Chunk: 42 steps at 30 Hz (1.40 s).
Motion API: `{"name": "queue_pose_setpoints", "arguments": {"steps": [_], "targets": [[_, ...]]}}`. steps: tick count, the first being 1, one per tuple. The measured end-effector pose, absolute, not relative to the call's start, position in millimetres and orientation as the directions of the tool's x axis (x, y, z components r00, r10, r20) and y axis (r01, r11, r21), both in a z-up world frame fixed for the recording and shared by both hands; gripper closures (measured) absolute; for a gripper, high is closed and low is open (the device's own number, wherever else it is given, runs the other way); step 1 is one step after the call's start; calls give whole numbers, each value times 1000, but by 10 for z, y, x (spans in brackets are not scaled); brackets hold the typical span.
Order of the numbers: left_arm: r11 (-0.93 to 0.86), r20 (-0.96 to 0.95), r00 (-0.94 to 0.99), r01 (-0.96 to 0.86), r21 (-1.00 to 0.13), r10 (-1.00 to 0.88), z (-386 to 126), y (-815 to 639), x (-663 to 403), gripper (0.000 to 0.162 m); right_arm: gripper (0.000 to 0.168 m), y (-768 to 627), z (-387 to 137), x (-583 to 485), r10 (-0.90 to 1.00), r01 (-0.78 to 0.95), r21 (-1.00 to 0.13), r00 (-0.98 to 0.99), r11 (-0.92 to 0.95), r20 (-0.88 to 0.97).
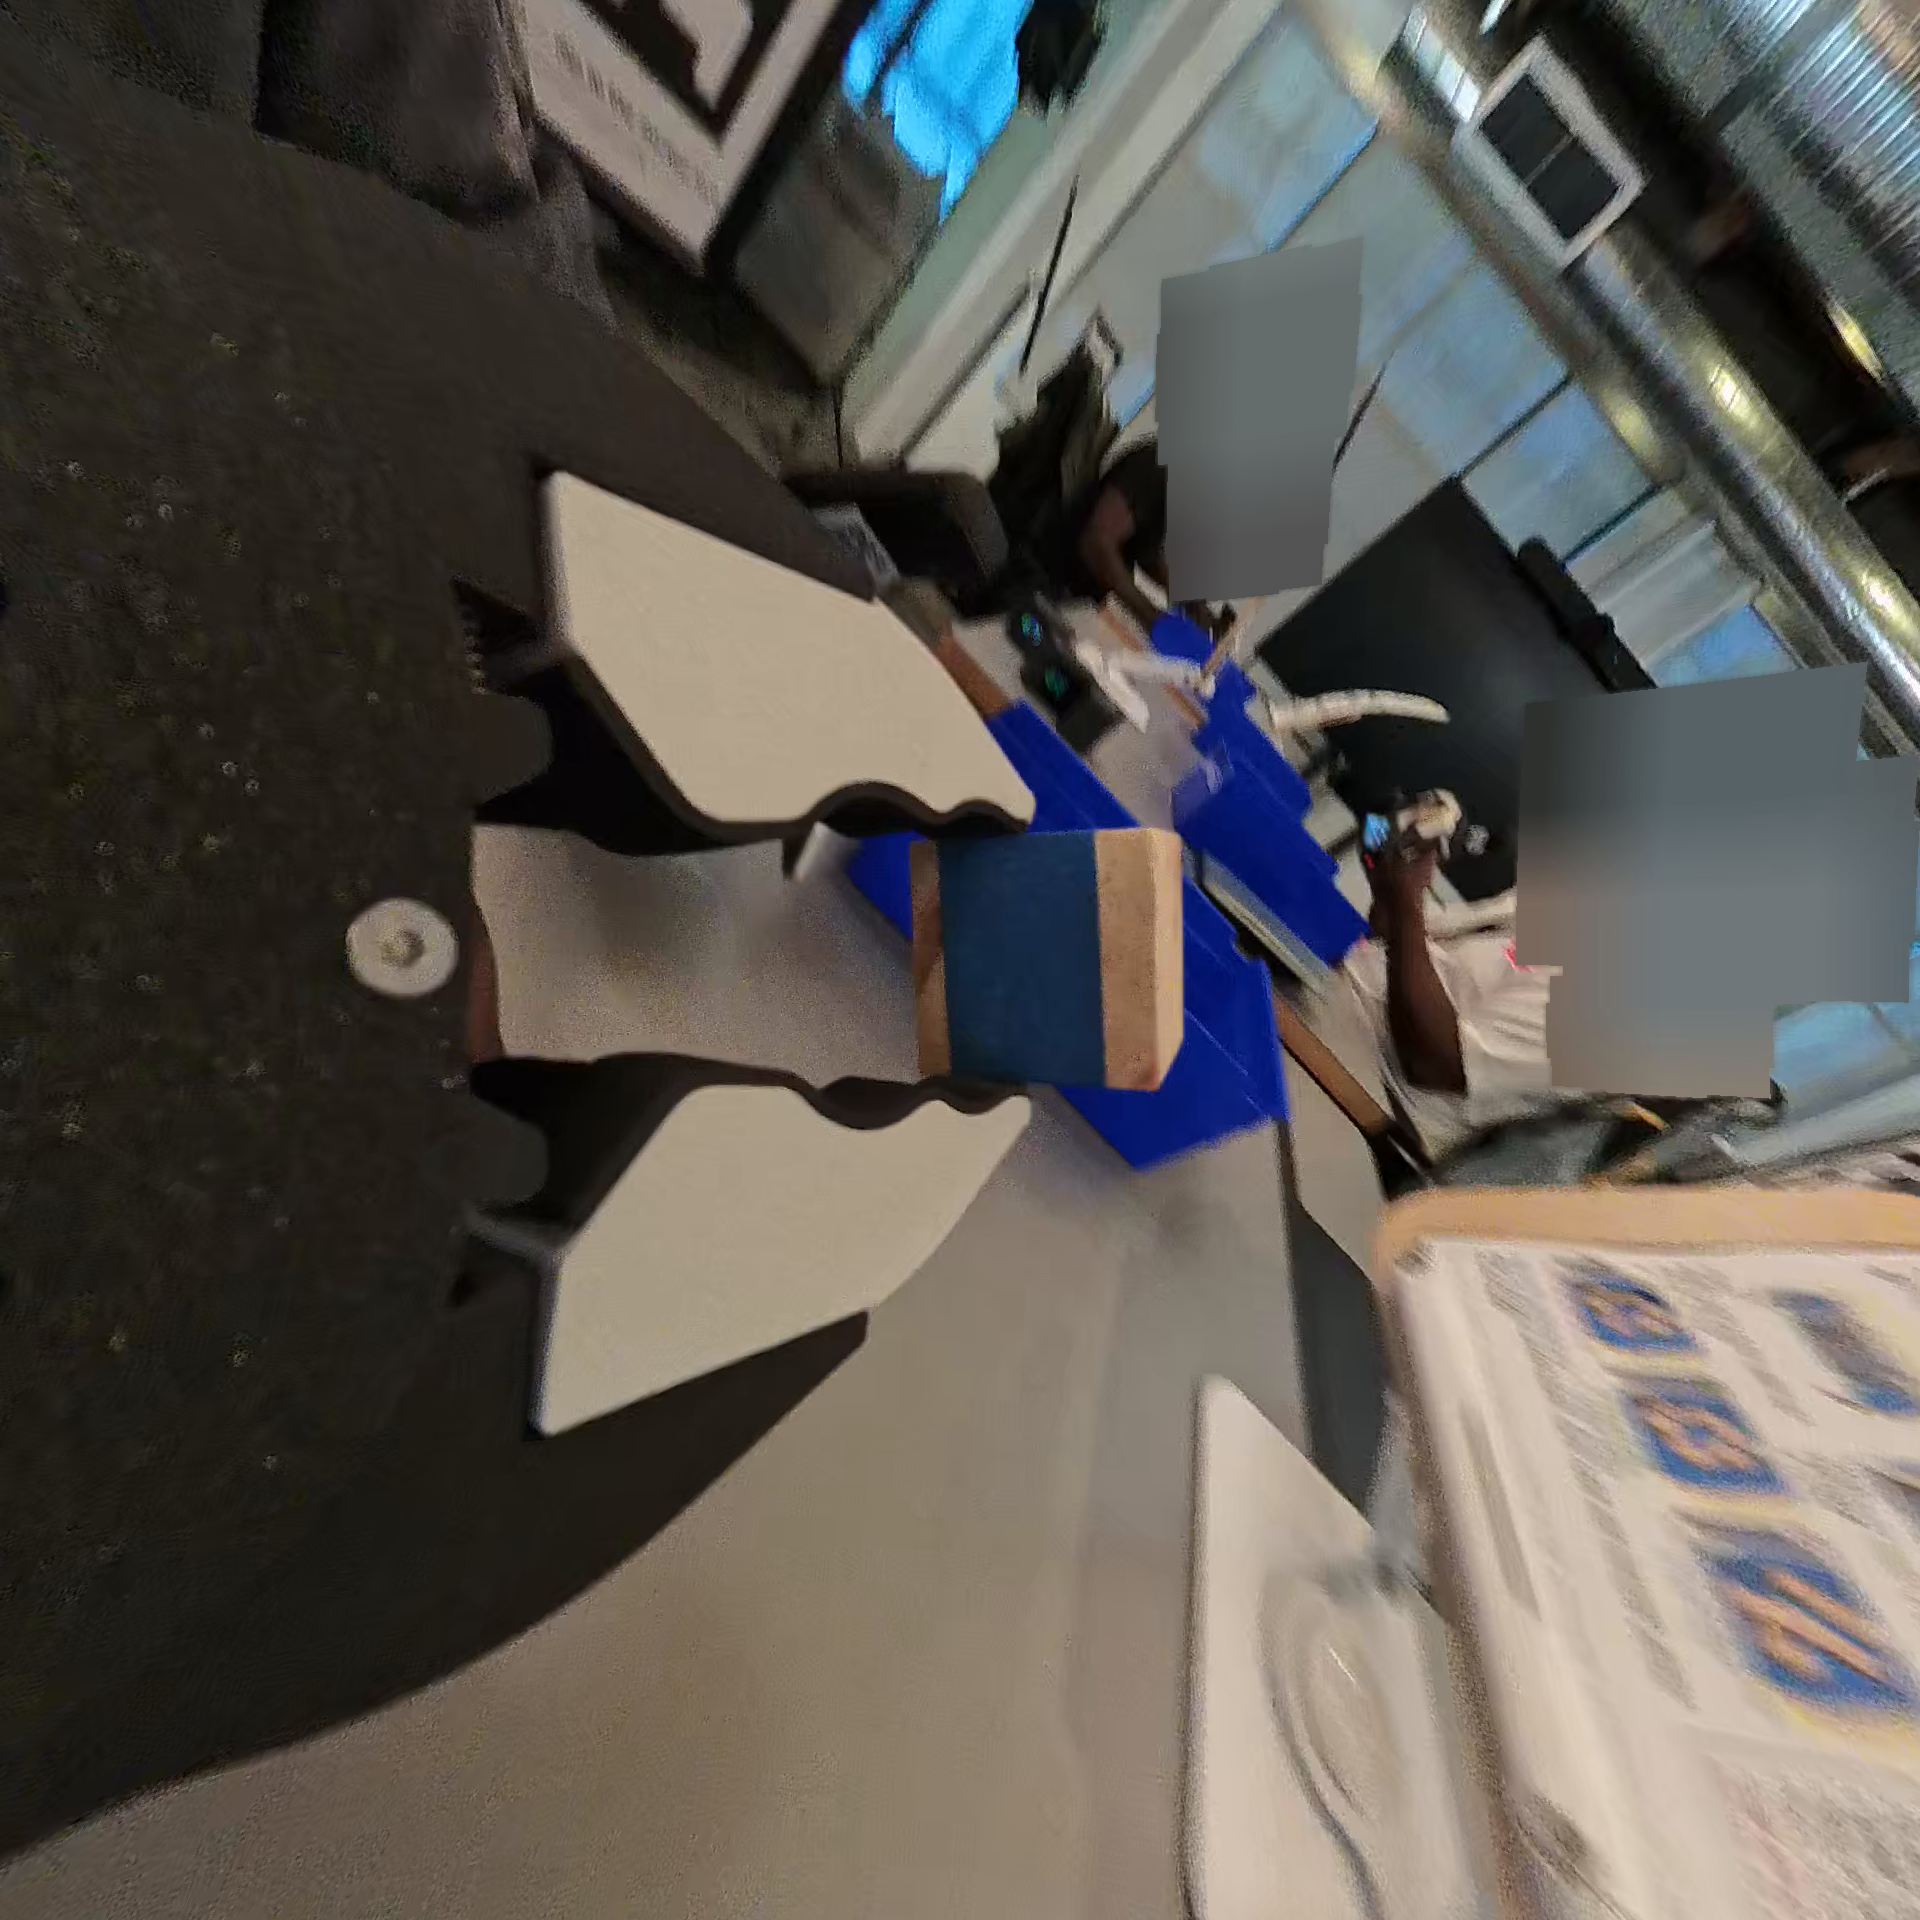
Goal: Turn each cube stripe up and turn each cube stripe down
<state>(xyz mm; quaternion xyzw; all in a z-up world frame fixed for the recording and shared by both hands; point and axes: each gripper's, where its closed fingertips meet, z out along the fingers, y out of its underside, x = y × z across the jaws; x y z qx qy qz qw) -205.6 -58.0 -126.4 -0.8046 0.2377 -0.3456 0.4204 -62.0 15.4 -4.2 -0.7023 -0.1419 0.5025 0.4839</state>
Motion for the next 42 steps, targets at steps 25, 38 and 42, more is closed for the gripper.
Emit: {"name": "queue_pose_setpoints", "arguments": {"steps": [25,38,42], "targets": [[-442,161,650,-296,-847,-742,-1428,-561,-1961,103,124,1251,-1667,2584,86,119,-344,990,-931,109],[-510,231,655,-273,-815,-720,-1473,-581,-1996,102,108,332,-273,824,506,55,-921,848,-385,-161],[-528,253,647,-274,-804,-720,-1499,-602,-1968,102,112,-674,-600,-488,767,8,-903,530,-430,-361]]}}
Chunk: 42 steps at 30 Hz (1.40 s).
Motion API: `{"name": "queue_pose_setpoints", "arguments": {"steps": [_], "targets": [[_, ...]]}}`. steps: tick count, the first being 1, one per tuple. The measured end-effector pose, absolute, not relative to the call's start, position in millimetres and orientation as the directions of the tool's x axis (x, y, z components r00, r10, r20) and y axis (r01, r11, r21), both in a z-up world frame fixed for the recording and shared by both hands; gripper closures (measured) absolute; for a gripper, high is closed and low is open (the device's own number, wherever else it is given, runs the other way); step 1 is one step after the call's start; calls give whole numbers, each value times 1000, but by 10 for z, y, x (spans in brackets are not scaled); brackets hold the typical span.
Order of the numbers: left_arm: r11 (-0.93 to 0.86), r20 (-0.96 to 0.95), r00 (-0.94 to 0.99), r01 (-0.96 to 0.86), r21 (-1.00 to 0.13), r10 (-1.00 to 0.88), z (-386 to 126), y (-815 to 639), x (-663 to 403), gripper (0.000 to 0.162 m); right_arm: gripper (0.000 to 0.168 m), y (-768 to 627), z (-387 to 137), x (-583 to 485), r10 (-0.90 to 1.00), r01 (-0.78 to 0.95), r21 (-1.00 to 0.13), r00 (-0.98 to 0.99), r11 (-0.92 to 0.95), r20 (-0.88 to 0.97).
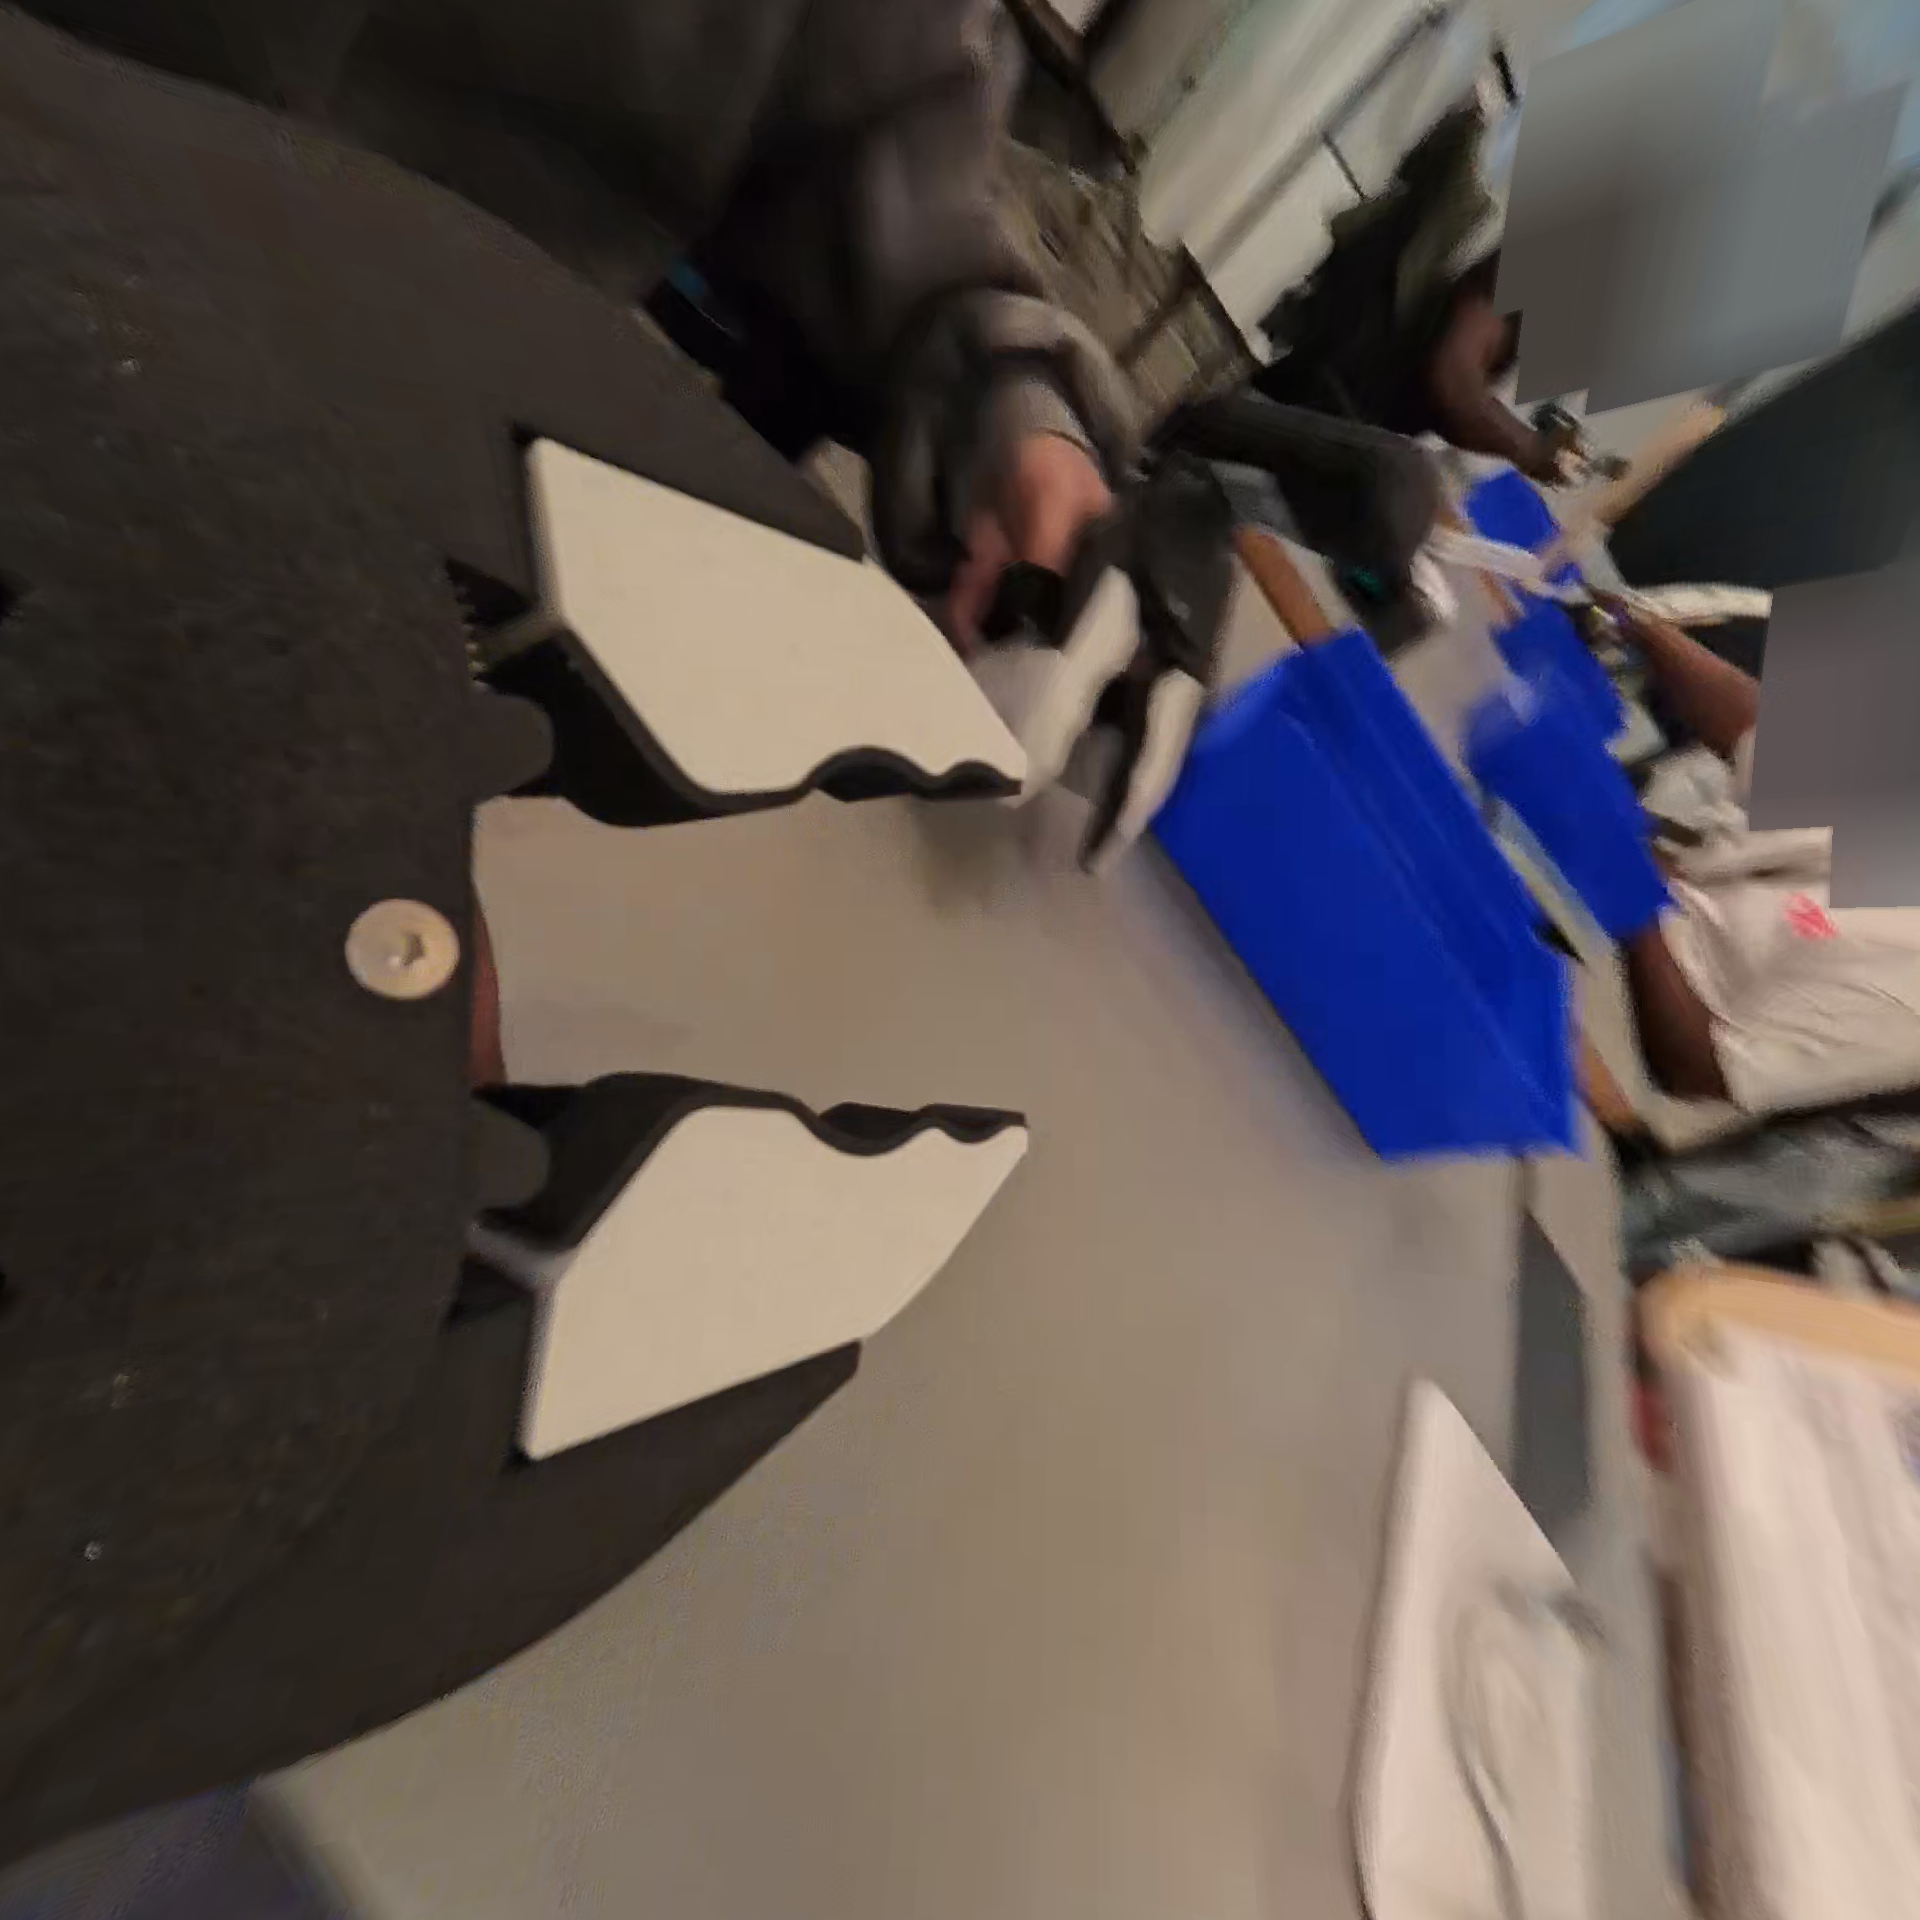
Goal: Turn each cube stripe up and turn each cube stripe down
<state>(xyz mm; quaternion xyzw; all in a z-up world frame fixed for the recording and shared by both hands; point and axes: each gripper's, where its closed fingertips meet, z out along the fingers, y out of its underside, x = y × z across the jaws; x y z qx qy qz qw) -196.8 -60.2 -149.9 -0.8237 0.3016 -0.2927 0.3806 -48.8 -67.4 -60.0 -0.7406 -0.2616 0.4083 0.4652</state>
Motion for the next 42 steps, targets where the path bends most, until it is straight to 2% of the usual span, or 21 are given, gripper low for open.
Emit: {"name": "queue_pose_setpoints", "arguments": {"steps": [4,7,10,13,15,18,30,38,40,42], "targets": [[-518,248,633,-284,-807,-733,-1442,-641,-1956,102,115,-950,-1090,-868,786,150,-870,520,-469,-334],[-474,194,605,-345,-810,-772,-1171,-683,-2122,101,115,-955,-1193,-922,795,239,-860,545,-451,-265],[-383,2,647,-449,-807,-762,-749,-518,-2753,107,116,-981,-1108,-933,807,228,-873,530,-431,-260],[-341,-215,624,-646,-683,-751,-568,-241,-3481,111,117,-982,-1105,-887,803,205,-870,521,-447,-290],[-323,-295,543,-768,-554,-786,-630,-59,-3855,111,118,-1009,-1108,-889,802,177,-856,481,-485,-355],[-403,-367,504,-857,-321,-781,-860,379,-4408,106,119,-1026,-1078,-893,778,115,-824,422,-554,-465],[-518,-141,505,-853,73,-852,-1602,848,-4848,106,120,-1046,-1061,-780,761,75,-807,393,-586,-516],[-490,-74,485,-868,83,-871,-1730,775,-4760,117,120,-1049,-1168,-801,755,104,-785,375,-611,-538],[-491,-84,487,-871,29,-869,-1624,778,-4731,117,120,-1046,-1160,-802,757,105,-786,374,-609,-536],[-511,-74,516,-856,-78,-853,-1413,781,-4667,117,121,-1043,-1147,-797,759,104,-789,373,-606,-534]]}}
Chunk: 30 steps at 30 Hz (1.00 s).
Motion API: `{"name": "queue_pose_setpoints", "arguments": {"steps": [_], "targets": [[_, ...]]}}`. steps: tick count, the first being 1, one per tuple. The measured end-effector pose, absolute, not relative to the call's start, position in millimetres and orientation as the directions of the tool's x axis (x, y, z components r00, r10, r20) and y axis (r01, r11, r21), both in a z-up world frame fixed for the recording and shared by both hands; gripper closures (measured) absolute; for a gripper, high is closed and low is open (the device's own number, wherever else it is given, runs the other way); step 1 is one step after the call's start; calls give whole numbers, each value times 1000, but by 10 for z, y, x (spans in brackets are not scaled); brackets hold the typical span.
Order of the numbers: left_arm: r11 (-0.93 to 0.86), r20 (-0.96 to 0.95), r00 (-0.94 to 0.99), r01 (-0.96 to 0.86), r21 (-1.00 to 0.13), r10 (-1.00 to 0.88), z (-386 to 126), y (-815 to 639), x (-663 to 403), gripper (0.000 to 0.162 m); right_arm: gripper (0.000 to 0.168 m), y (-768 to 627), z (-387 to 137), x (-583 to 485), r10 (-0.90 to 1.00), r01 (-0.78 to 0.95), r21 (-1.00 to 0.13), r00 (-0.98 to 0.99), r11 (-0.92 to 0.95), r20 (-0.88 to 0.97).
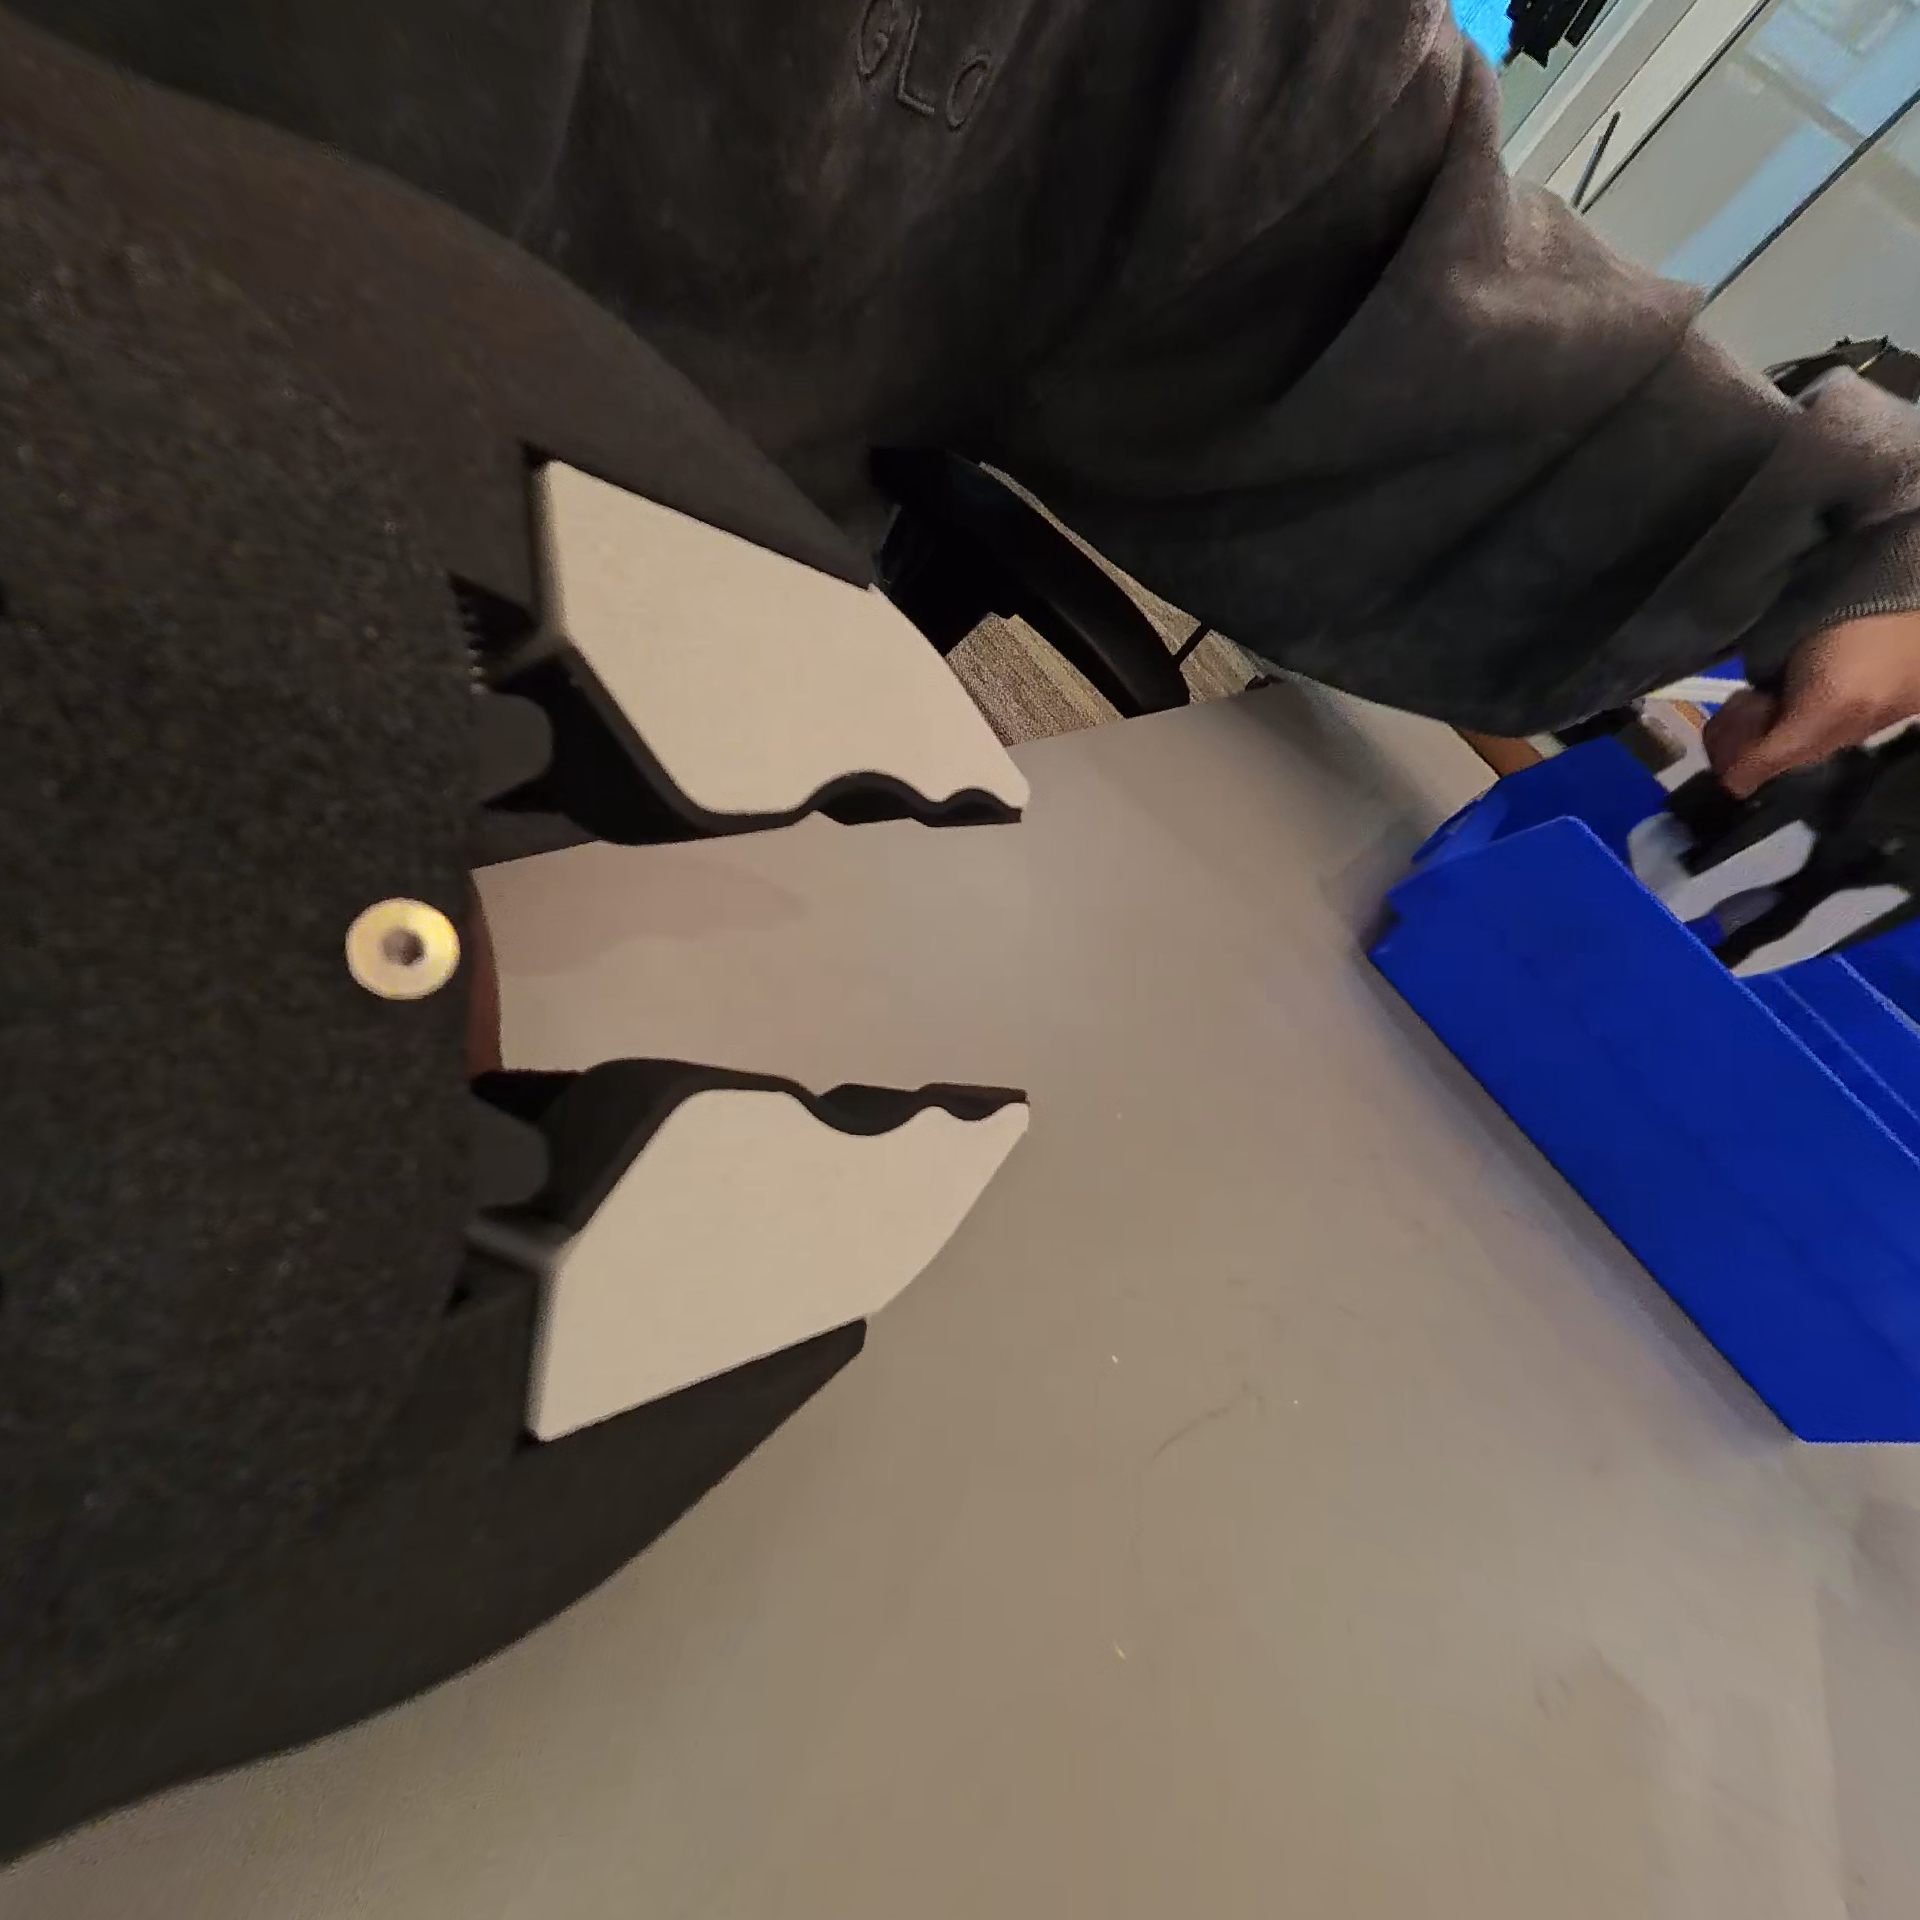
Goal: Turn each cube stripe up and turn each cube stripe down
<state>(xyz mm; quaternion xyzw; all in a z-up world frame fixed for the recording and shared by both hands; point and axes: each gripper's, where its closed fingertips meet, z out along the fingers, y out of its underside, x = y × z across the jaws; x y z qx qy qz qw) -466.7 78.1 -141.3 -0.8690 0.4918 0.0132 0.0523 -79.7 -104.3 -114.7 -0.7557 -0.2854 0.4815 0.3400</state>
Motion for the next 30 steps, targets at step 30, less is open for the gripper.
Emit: {"name": "queue_pose_setpoints", "arguments": {"steps": [30], "targets": [[-839,837,67,-11,-543,-543,-401,40,-1203,118,108,-176,-535,-1369,624,-171,-652,191,-739,-757]]}}
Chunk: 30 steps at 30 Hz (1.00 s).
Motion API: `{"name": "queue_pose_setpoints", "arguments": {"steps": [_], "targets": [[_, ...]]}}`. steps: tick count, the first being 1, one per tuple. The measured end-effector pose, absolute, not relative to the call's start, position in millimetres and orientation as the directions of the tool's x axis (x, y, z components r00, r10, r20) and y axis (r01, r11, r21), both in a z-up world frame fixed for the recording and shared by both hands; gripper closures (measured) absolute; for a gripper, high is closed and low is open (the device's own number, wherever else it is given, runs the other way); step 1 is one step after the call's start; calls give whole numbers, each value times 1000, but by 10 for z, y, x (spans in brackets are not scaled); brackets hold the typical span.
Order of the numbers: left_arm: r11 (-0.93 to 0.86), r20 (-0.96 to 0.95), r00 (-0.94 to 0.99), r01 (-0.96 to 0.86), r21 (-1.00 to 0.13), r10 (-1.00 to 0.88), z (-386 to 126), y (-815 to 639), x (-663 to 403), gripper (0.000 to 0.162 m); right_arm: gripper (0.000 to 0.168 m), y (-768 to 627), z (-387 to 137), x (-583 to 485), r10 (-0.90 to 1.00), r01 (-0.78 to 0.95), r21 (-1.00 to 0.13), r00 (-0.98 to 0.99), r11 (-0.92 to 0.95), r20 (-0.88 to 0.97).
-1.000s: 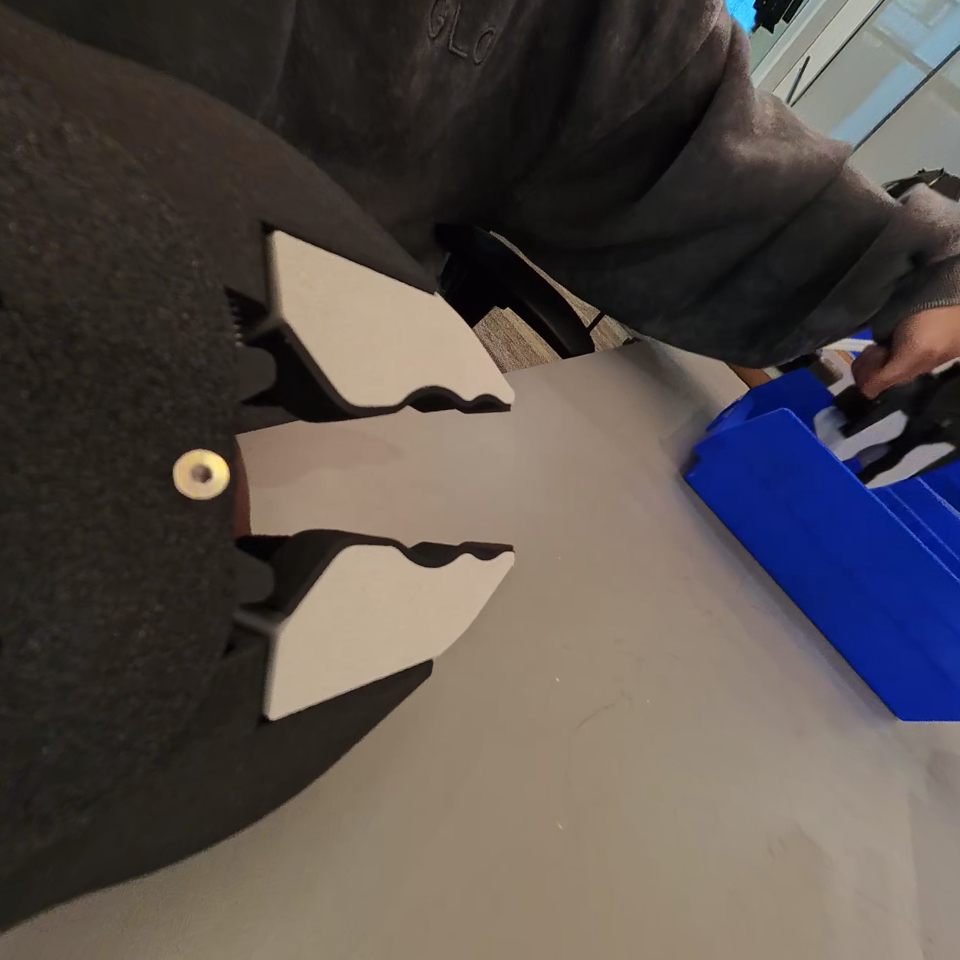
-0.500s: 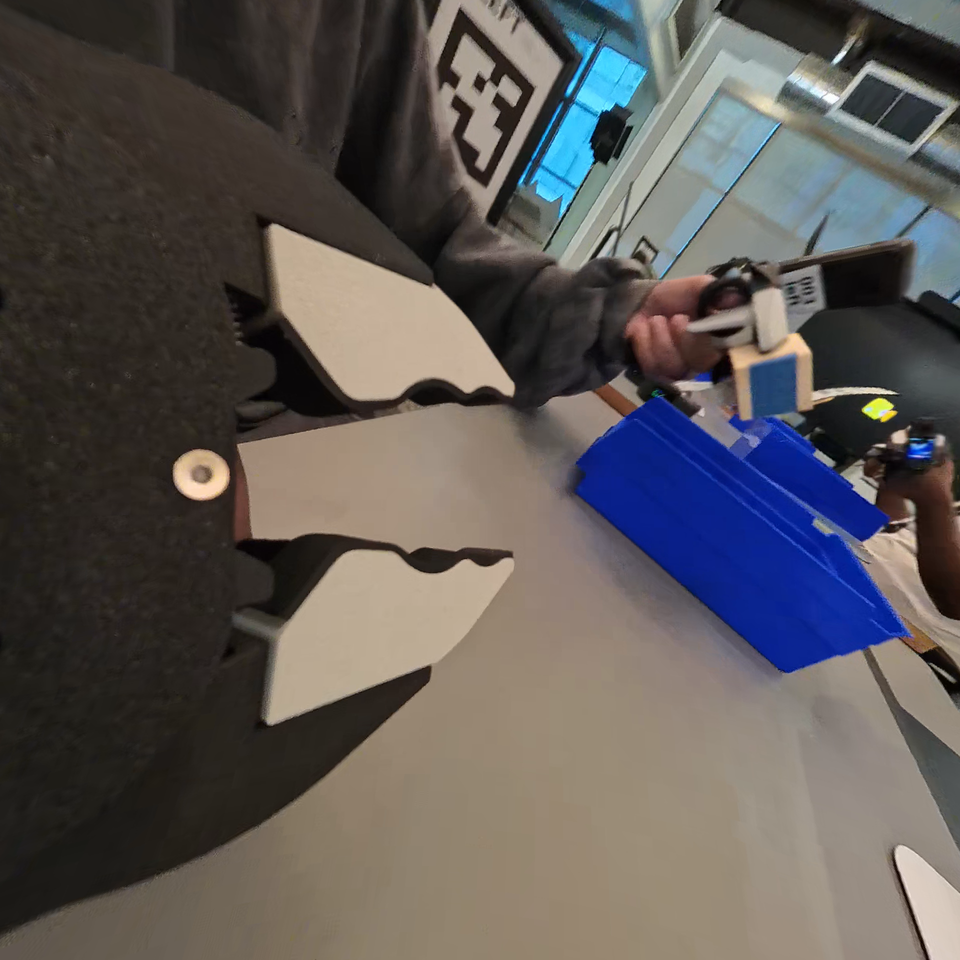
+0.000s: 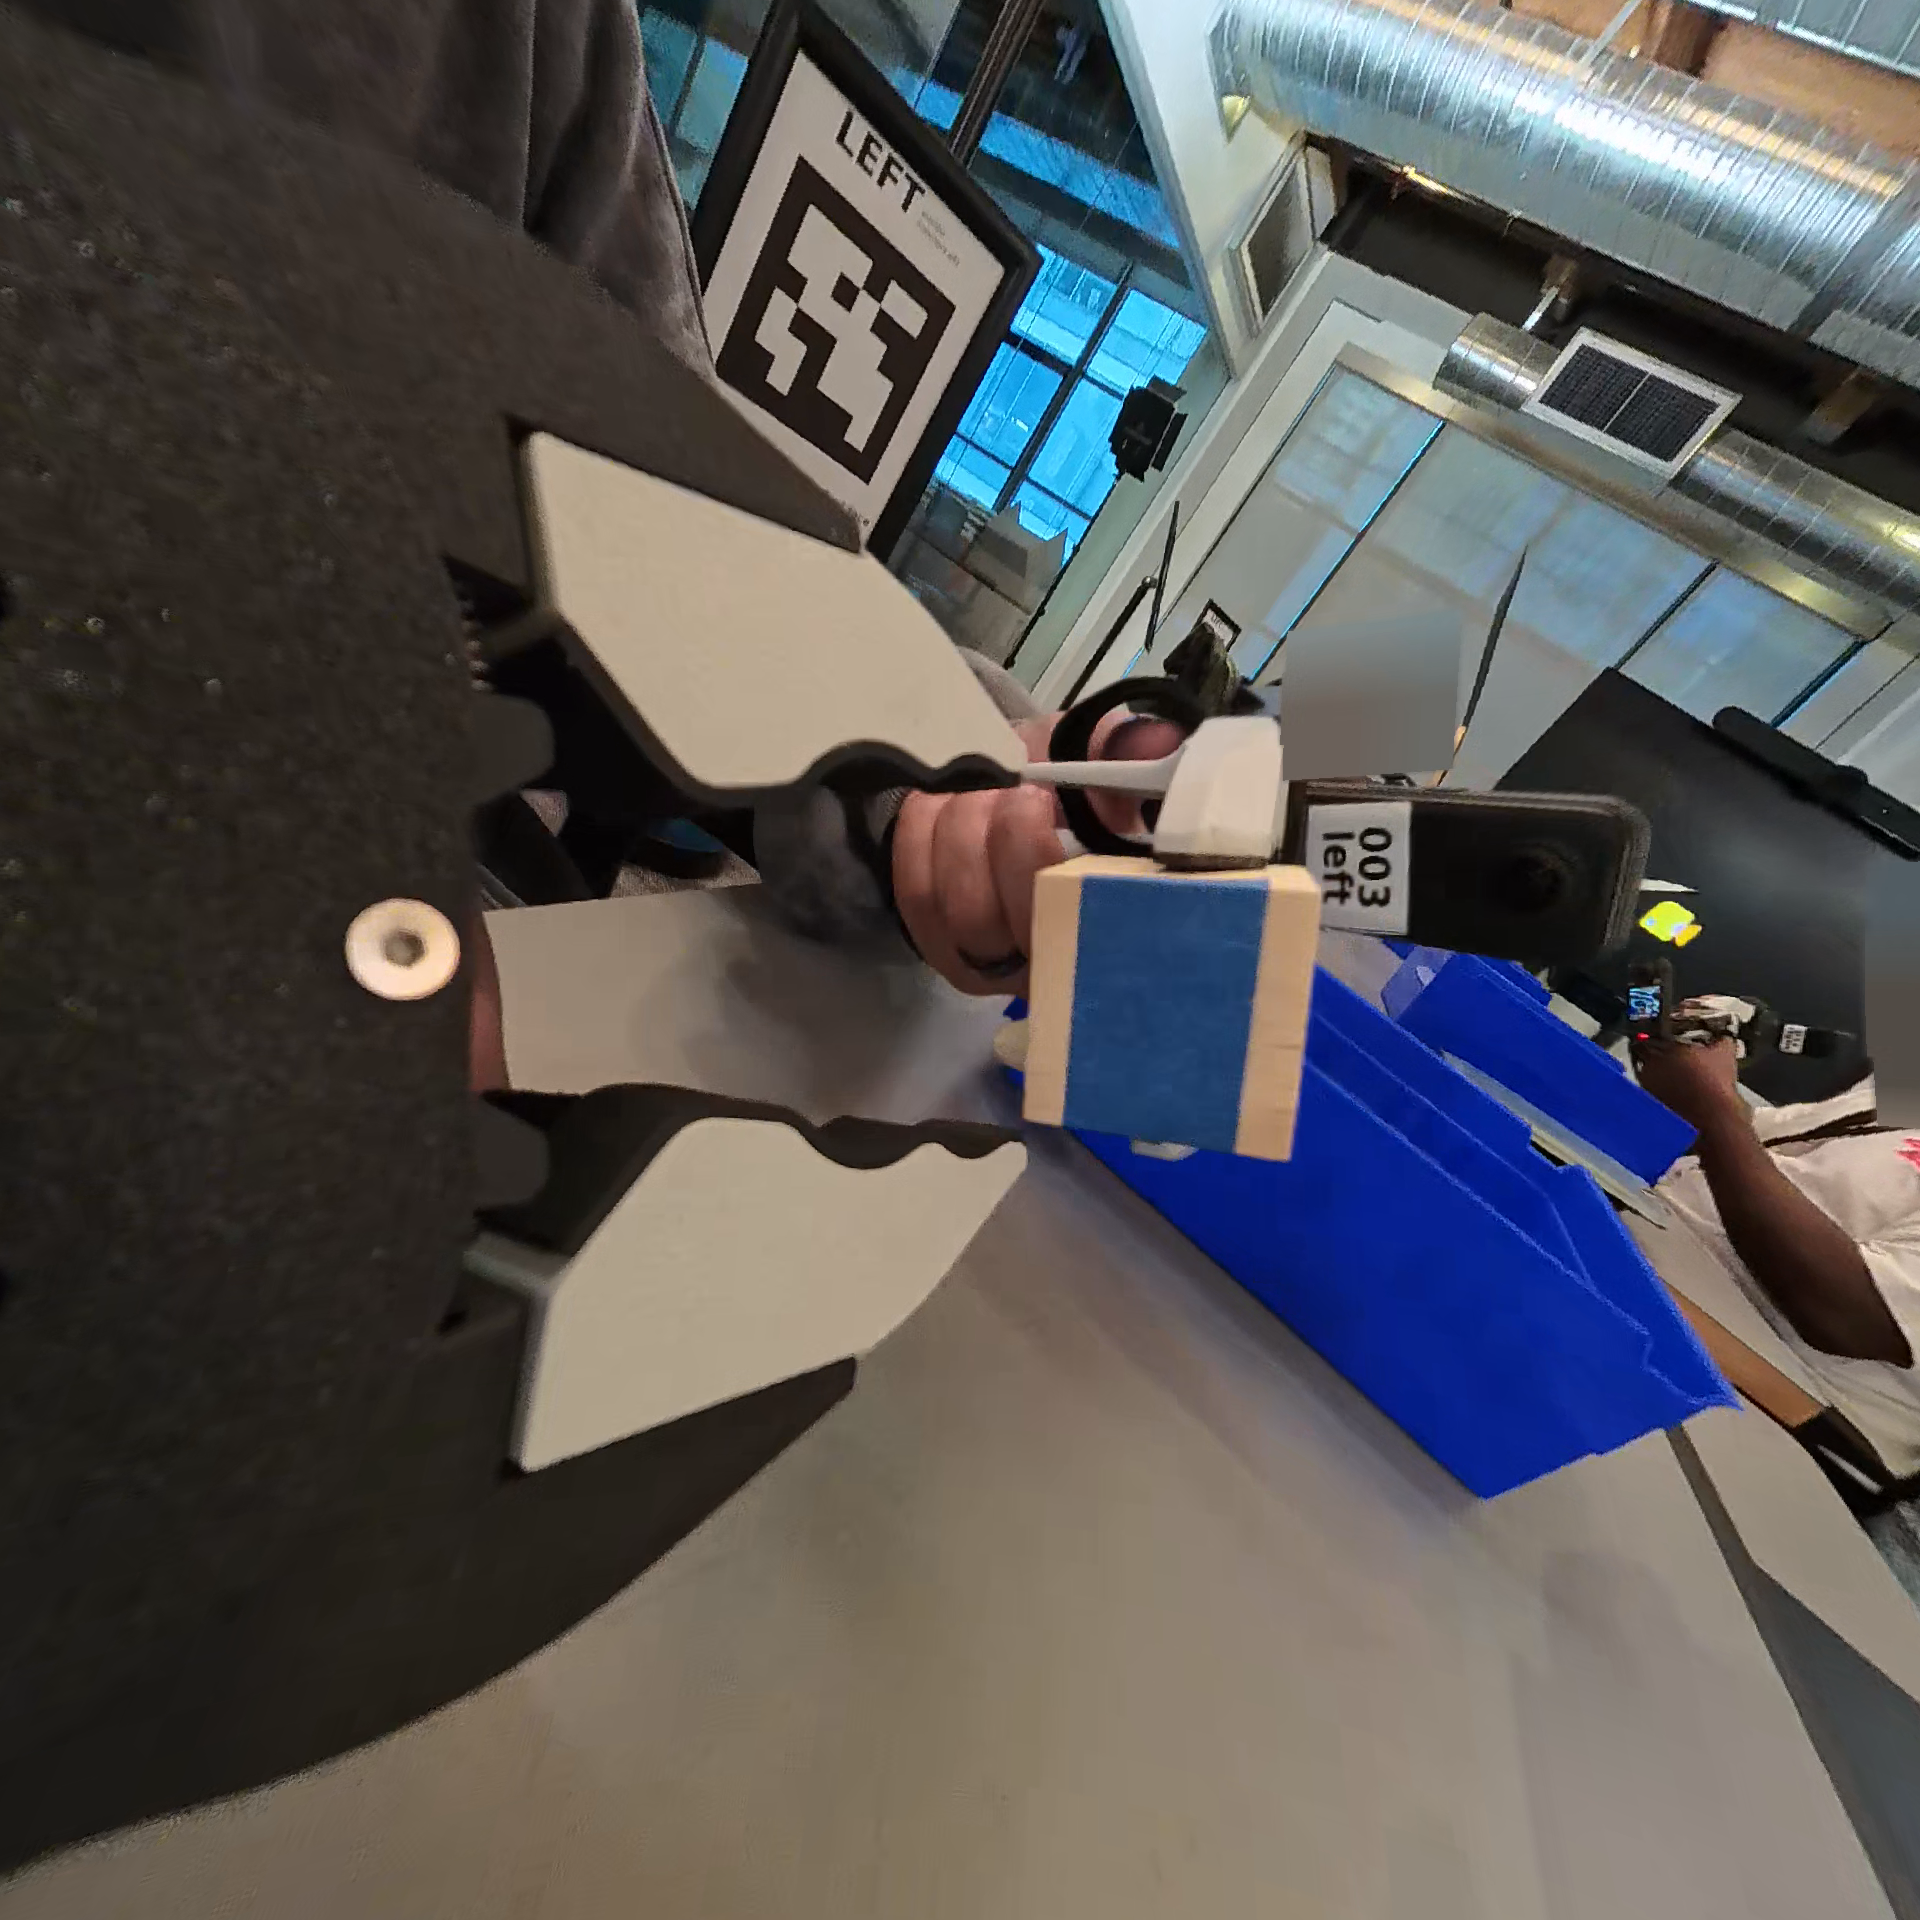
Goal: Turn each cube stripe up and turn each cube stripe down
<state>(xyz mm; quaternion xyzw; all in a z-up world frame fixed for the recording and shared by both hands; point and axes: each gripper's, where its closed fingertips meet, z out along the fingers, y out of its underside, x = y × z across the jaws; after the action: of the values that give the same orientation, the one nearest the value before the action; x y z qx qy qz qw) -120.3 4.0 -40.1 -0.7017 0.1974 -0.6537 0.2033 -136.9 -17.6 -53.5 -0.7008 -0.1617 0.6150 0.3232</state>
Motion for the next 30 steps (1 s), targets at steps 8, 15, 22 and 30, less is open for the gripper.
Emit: {"name": "queue_pose_setpoints", "arguments": {"steps": [8,15,22,30], "targets": [[-828,827,48,-69,-557,-560,-504,-87,-1055,118,123,-156,-605,-1309,592,-208,-607,133,-767,-795],[-795,791,88,-18,-607,-606,-350,-23,-1292,92,123,-230,-596,-1280,627,-193,-642,141,-742,-766],[-560,467,600,38,-828,-650,-979,-284,-2106,90,123,-125,-586,-1017,661,-222,-708,253,-671,-706],[-507,345,617,-103,-856,-707,-1241,-617,-2071,95,123,69,-255,-503,706,-89,-890,575,-448,-413]]}}
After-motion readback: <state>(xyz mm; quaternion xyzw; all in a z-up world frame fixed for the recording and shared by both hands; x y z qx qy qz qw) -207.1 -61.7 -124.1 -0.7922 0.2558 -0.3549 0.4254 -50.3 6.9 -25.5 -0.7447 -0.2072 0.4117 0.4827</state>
